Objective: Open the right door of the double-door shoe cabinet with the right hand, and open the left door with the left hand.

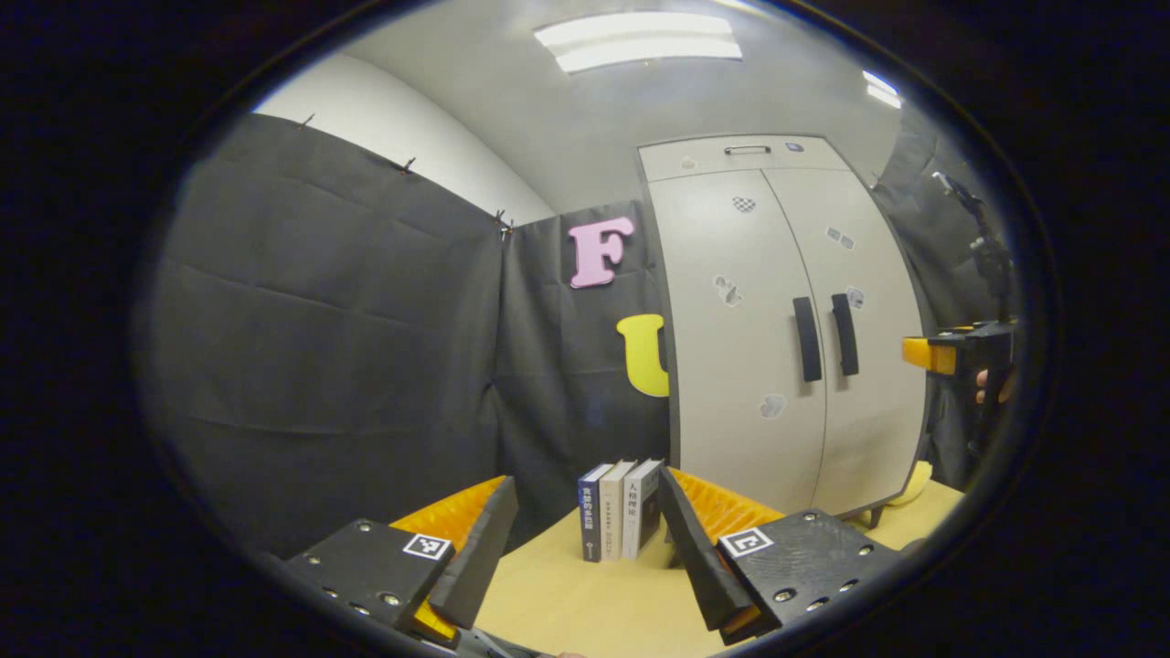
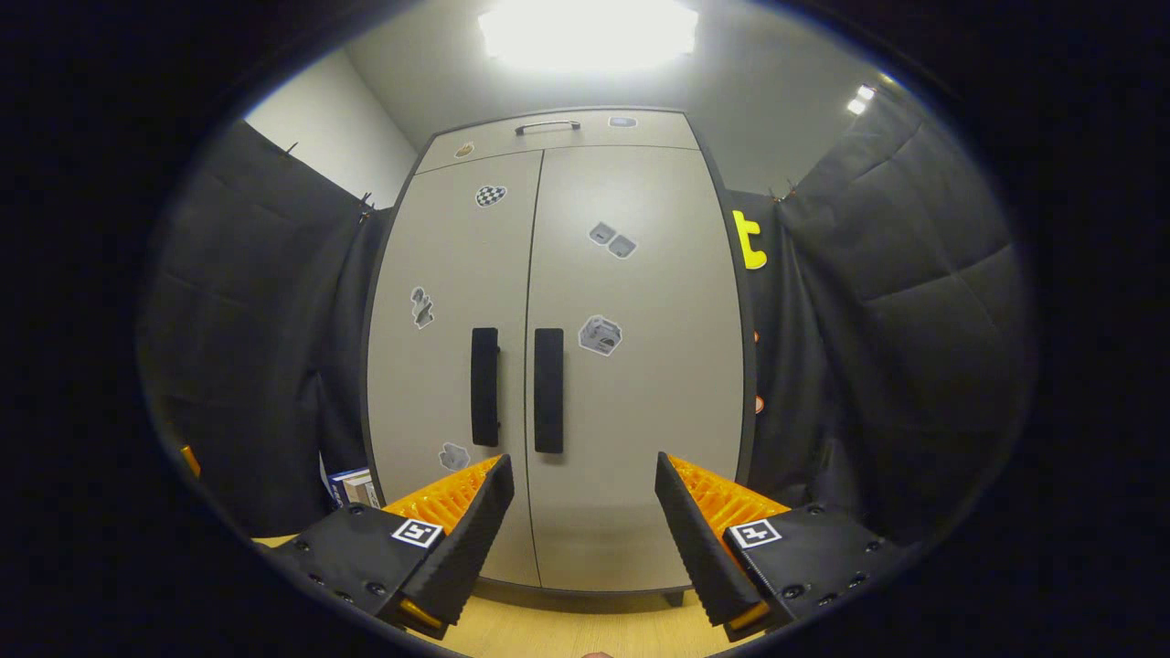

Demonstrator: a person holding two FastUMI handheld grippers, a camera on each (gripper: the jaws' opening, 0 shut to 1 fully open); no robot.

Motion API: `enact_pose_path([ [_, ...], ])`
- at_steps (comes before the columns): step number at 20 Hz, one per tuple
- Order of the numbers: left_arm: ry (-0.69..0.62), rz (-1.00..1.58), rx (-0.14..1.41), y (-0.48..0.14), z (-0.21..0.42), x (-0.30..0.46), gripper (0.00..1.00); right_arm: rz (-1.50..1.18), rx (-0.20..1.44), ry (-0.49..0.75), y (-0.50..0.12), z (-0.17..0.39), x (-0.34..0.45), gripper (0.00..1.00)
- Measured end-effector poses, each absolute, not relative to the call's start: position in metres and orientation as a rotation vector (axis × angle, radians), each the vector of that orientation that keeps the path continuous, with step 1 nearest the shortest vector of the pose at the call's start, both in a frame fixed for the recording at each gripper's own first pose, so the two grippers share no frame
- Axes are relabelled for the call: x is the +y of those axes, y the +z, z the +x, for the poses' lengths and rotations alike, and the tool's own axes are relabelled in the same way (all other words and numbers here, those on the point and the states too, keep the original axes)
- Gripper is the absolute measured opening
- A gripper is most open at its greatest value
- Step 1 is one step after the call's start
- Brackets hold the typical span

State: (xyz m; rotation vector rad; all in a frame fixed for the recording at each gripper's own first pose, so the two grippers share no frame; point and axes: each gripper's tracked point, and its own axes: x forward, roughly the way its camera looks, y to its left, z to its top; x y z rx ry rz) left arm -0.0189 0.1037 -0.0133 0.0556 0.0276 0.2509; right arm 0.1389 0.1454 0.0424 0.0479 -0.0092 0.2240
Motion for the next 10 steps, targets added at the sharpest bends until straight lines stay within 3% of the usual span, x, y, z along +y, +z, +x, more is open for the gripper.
enact_pose_path([
  [10,0.332,0.066,0.053,-0.022,-0.038,0.128,0.91,0.069,0.026,0.226,0.045,0.188,0.169,0.96],
])
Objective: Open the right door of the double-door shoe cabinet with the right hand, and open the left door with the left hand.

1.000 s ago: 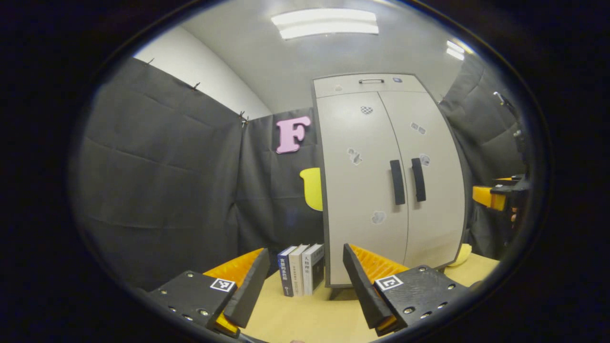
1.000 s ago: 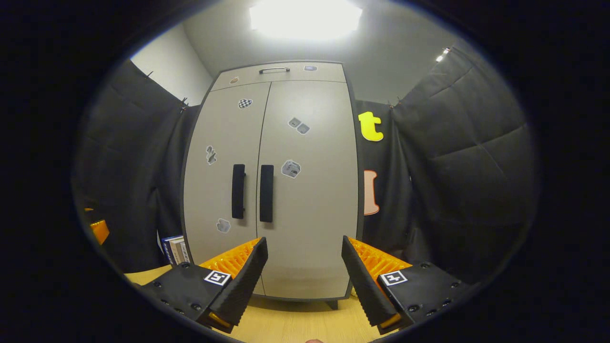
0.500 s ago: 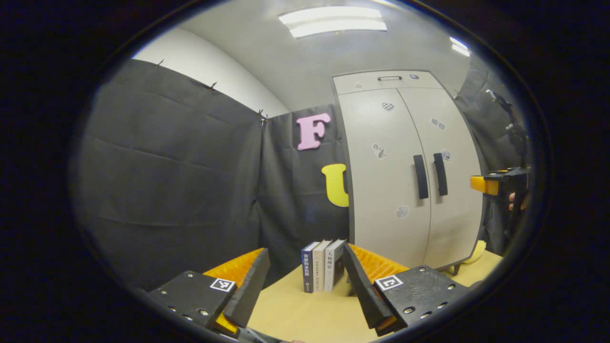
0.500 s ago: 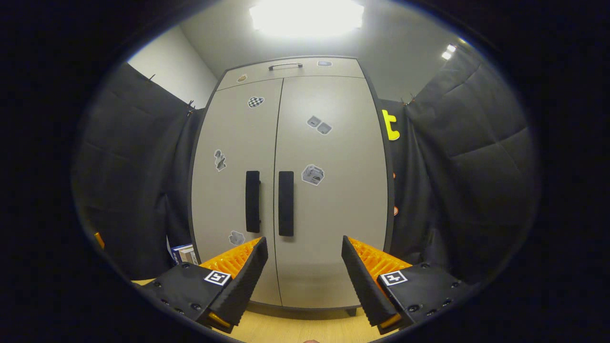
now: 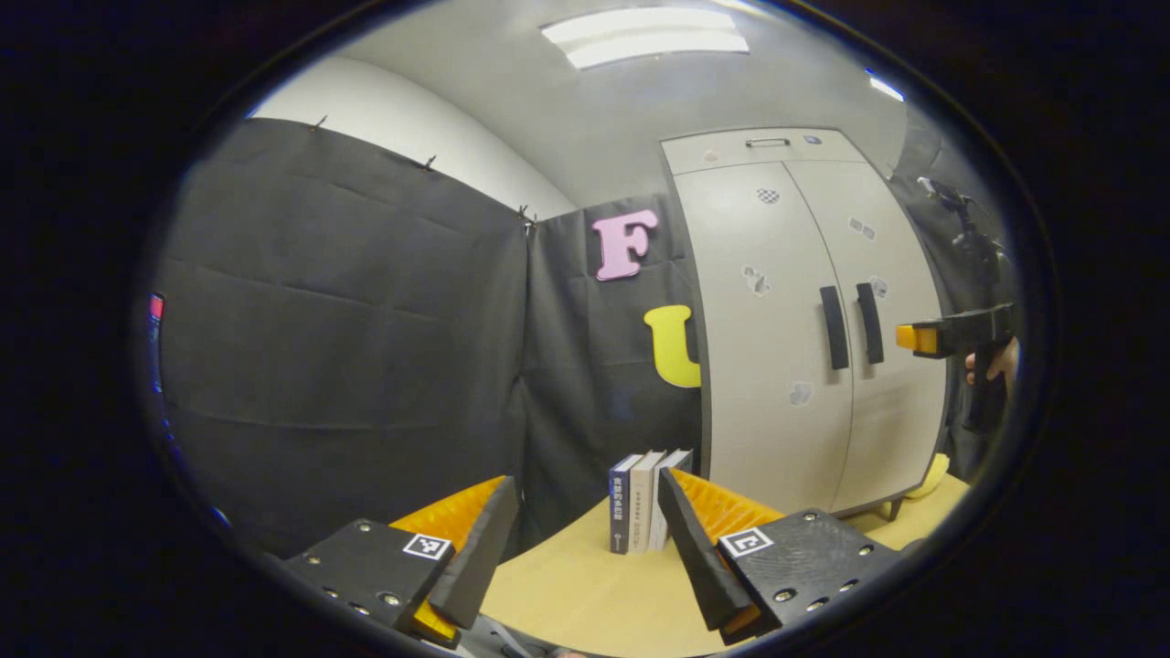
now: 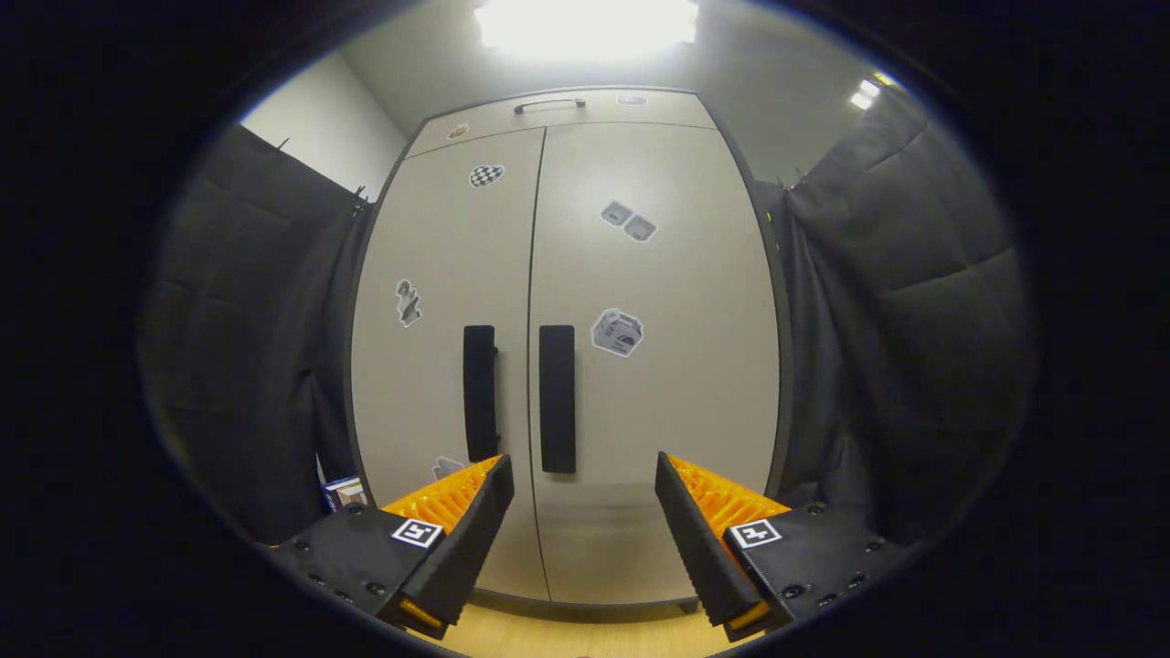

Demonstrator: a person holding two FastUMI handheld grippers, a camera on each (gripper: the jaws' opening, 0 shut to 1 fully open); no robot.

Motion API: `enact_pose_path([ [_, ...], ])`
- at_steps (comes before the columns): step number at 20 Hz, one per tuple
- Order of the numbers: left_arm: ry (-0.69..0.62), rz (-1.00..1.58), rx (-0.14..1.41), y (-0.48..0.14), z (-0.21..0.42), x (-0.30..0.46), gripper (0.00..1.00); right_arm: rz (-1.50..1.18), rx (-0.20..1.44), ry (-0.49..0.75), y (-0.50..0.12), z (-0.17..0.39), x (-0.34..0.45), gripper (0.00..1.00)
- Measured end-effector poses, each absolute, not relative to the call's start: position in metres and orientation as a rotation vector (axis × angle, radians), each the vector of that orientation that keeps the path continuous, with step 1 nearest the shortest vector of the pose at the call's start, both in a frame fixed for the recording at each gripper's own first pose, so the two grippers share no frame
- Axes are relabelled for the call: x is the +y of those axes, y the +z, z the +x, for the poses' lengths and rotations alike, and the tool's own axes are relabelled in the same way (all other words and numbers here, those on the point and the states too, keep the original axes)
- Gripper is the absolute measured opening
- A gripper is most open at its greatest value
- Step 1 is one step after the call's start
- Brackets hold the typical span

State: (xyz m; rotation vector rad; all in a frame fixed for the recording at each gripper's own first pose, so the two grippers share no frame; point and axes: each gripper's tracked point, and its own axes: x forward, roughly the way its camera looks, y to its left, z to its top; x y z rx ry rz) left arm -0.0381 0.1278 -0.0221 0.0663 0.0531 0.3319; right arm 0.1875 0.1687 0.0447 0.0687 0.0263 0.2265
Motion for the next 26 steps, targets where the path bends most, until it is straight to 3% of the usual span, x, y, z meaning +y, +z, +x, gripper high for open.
enact_pose_path([
  [11,0.398,0.067,0.082,-0.030,-0.050,0.144,0.91,0.056,0.074,0.251,0.063,0.257,0.206,0.98],
  [14,0.420,0.072,0.083,-0.028,-0.055,0.152,0.91,0.049,0.102,0.248,0.058,0.272,0.214,0.93],
  [16,0.429,0.073,0.090,-0.030,-0.058,0.157,0.91,0.047,0.114,0.254,0.057,0.278,0.219,0.86],
  [18,0.442,0.071,0.095,-0.031,-0.060,0.161,0.91,0.038,0.117,0.258,0.059,0.283,0.224,0.72],
  [19,0.448,0.068,0.095,-0.032,-0.062,0.163,0.91,0.028,0.118,0.263,0.063,0.283,0.225,0.79],
  [20,0.449,0.063,0.094,-0.031,-0.062,0.165,0.91,0.006,0.116,0.218,0.061,0.296,0.221,0.72],
  [22,0.453,0.061,0.091,-0.030,-0.063,0.168,0.91,0.012,0.129,0.217,0.063,0.294,0.219,0.39],
  [24,0.450,0.055,0.090,-0.031,-0.064,0.170,0.91,0.037,0.170,0.224,0.059,0.298,0.221,0.35],
  [25,0.446,0.054,0.091,-0.032,-0.064,0.169,0.91,0.046,0.195,0.225,0.056,0.299,0.221,0.41],
  [26,0.443,0.055,0.092,-0.032,-0.063,0.168,0.91,0.053,0.195,0.218,0.058,0.295,0.217,0.35],
])
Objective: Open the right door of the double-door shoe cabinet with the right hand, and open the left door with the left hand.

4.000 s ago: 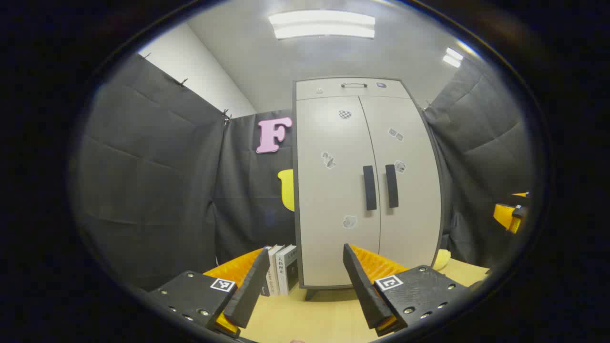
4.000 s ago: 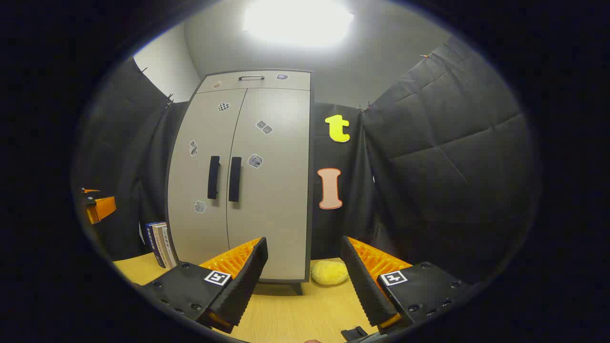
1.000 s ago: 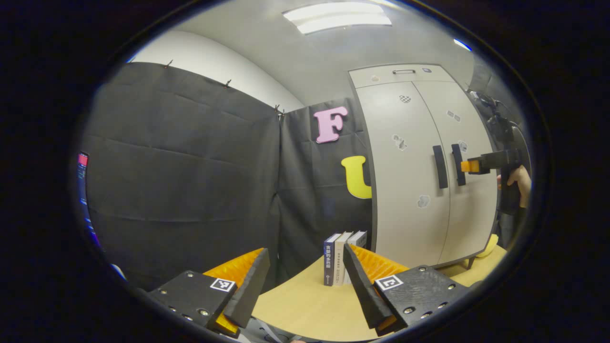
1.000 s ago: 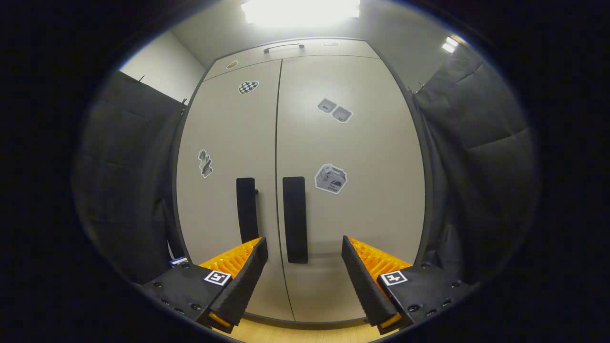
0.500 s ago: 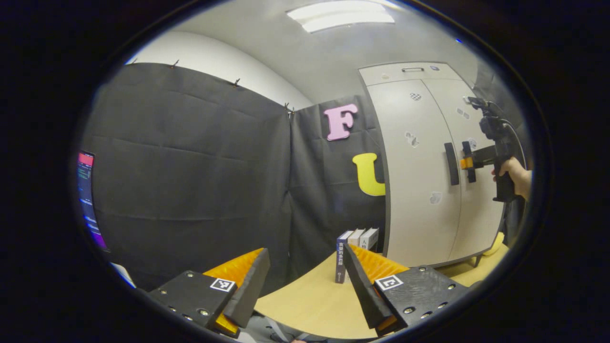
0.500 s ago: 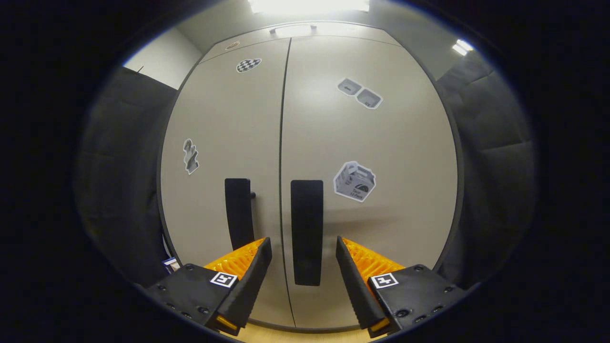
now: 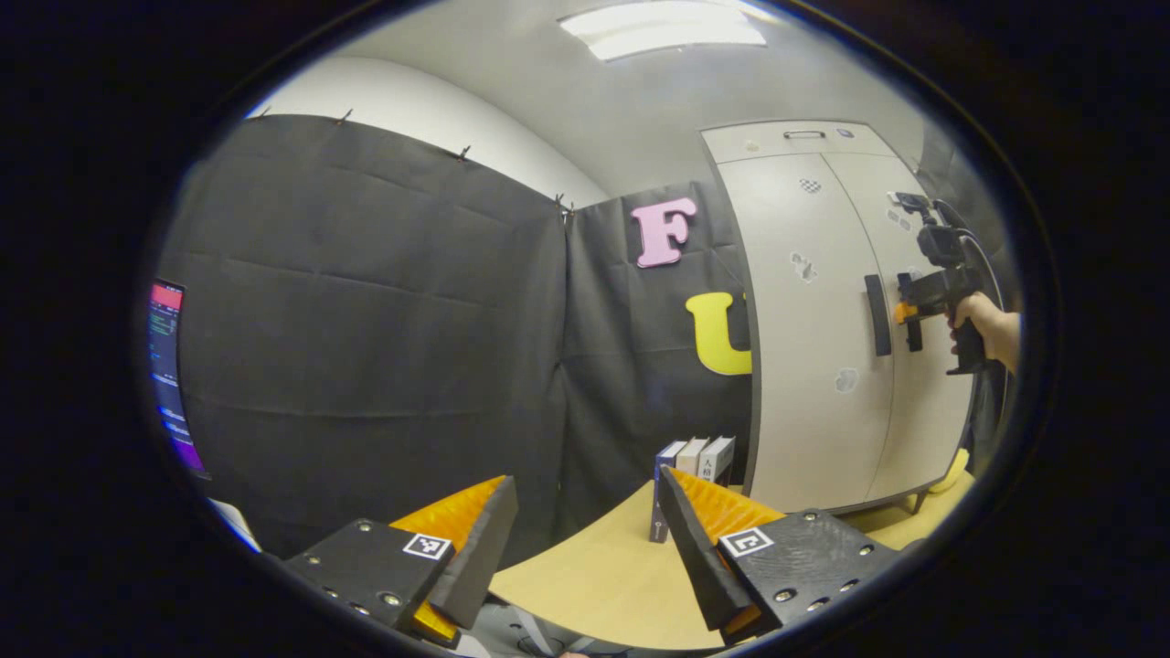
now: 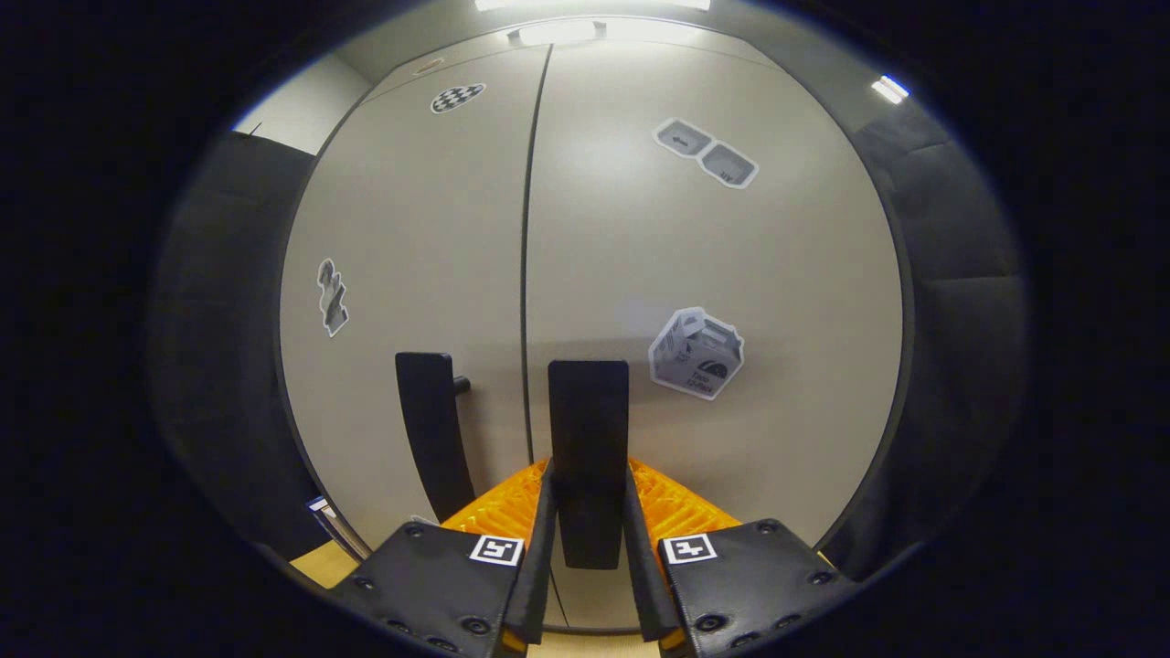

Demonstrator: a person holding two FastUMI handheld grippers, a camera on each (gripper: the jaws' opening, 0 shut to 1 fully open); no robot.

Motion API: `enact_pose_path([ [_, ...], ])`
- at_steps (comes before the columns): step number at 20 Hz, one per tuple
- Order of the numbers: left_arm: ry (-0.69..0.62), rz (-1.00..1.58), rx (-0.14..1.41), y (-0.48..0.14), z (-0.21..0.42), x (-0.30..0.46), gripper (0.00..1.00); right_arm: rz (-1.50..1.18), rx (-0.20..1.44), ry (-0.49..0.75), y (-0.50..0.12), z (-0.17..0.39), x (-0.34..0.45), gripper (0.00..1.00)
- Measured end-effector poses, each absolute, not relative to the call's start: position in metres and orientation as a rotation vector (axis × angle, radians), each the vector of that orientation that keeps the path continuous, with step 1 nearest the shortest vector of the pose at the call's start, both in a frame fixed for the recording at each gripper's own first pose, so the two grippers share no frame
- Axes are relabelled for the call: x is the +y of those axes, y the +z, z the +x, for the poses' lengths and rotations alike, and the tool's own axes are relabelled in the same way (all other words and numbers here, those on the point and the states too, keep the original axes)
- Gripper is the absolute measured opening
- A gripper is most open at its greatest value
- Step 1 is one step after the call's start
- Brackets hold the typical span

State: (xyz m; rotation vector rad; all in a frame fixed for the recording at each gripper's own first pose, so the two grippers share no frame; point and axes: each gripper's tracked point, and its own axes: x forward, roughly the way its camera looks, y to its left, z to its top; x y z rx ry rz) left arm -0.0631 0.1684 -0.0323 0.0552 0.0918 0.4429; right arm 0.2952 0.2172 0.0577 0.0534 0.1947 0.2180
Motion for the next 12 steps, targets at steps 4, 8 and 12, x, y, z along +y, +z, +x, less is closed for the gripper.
enact_pose_path([
  [4,0.423,0.047,0.087,-0.030,-0.062,0.167,0.90,0.045,0.227,0.236,0.054,0.299,0.217,0.25],
  [8,0.391,0.041,0.069,-0.027,-0.057,0.164,0.91,0.055,0.251,0.287,0.054,0.292,0.218,0.14],
  [12,0.352,0.024,0.060,-0.025,-0.054,0.159,0.91,0.064,0.280,0.332,0.054,0.273,0.213,0.10],
])
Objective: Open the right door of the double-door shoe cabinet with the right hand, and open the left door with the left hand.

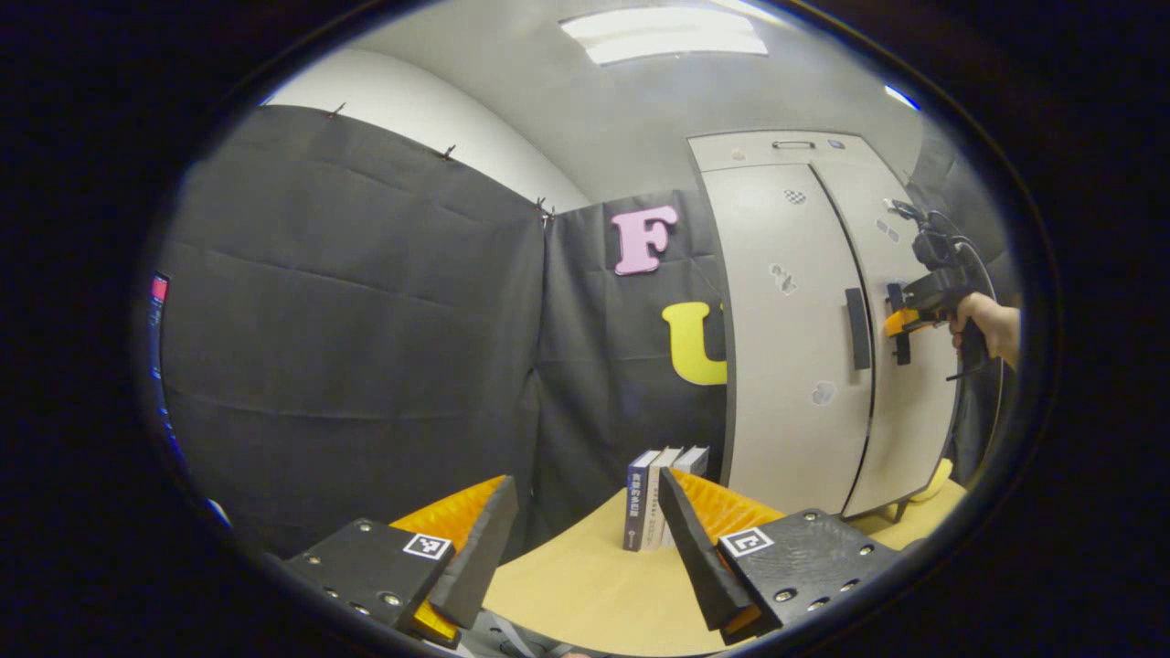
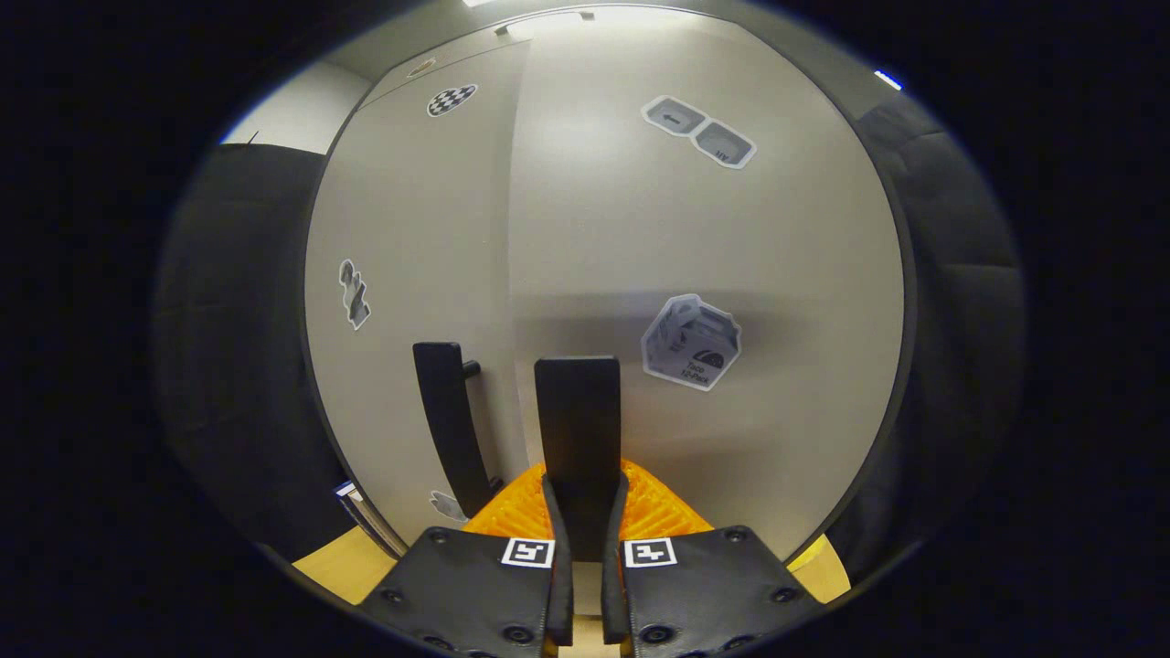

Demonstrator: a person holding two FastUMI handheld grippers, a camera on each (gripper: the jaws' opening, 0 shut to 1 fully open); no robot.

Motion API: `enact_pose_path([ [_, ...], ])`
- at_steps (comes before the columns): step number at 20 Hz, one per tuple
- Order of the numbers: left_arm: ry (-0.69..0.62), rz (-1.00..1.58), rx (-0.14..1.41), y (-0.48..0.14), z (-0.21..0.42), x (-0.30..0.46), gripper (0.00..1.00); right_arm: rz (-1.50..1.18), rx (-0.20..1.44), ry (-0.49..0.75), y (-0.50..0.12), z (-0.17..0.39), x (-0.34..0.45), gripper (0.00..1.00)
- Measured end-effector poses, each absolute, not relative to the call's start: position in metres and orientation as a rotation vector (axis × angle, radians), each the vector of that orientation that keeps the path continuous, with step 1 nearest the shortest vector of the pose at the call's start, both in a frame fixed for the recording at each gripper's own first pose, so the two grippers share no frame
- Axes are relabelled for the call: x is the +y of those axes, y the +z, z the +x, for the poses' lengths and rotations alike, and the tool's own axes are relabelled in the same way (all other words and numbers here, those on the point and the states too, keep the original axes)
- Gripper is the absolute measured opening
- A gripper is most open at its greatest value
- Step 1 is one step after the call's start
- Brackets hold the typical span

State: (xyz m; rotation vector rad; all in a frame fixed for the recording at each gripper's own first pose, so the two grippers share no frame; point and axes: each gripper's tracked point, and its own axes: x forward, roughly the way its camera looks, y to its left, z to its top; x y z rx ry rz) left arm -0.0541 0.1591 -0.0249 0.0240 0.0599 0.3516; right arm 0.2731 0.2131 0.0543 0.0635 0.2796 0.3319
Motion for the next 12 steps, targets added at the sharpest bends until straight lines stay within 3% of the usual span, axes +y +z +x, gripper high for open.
enact_pose_path([
  [2,0.328,0.022,0.051,-0.025,-0.051,0.157,0.91,0.077,0.290,0.355,0.058,0.261,0.205,0.14],
  [12,0.226,0.026,0.045,-0.025,-0.046,0.147,0.91,0.082,0.308,0.425,0.059,0.225,0.184,0.14],
])
